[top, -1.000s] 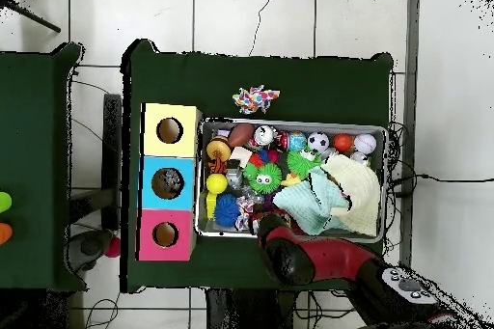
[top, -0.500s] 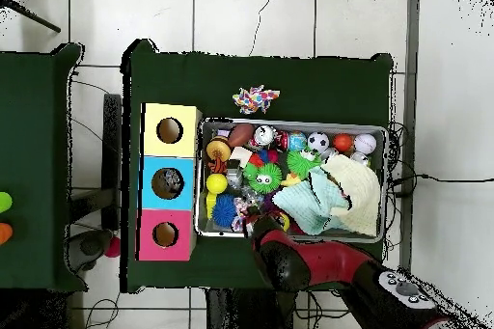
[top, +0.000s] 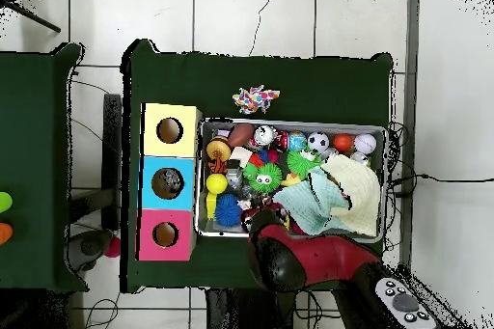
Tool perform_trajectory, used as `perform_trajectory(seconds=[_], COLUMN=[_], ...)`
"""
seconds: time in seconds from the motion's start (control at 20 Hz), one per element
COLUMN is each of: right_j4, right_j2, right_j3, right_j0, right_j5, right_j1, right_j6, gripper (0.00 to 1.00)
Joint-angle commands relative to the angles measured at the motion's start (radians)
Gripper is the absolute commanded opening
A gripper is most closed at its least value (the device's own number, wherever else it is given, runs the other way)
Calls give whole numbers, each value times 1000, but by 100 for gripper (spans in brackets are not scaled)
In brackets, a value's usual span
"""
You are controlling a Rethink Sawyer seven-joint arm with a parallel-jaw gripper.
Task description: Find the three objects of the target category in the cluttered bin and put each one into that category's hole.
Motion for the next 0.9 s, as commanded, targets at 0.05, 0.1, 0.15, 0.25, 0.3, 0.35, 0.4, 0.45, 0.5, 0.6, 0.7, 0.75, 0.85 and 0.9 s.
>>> perform_trajectory(seconds=[0.05,0.1,0.15,0.25,0.3,0.35,0.4,0.45,0.5,0.6,0.7,0.75,0.85,0.9], right_j4=[50,50,48,44,43,43,42,40,39,75,57,65,84,102], right_j2=[-20,-20,-18,-17,-17,-17,-18,-18,-18,-20,-15,-26,-53,-57], right_j3=[-58,-57,-57,-58,-59,-60,-60,-58,-55,-35,-34,-28,-17,-4], right_j0=[9,9,8,8,9,9,10,8,7,-8,-3,-4,0,-5], right_j5=[122,119,119,112,112,113,112,99,86,54,88,103,130,135], right_j1=[-92,-92,-92,-90,-90,-91,-92,-89,-87,-66,-51,-31,-5,4], right_j6=[113,115,114,113,111,110,111,116,121,173,139,143,155,170], gripper=[0,0,0,0,0,0,100,100,100,100,100,100,100,100])
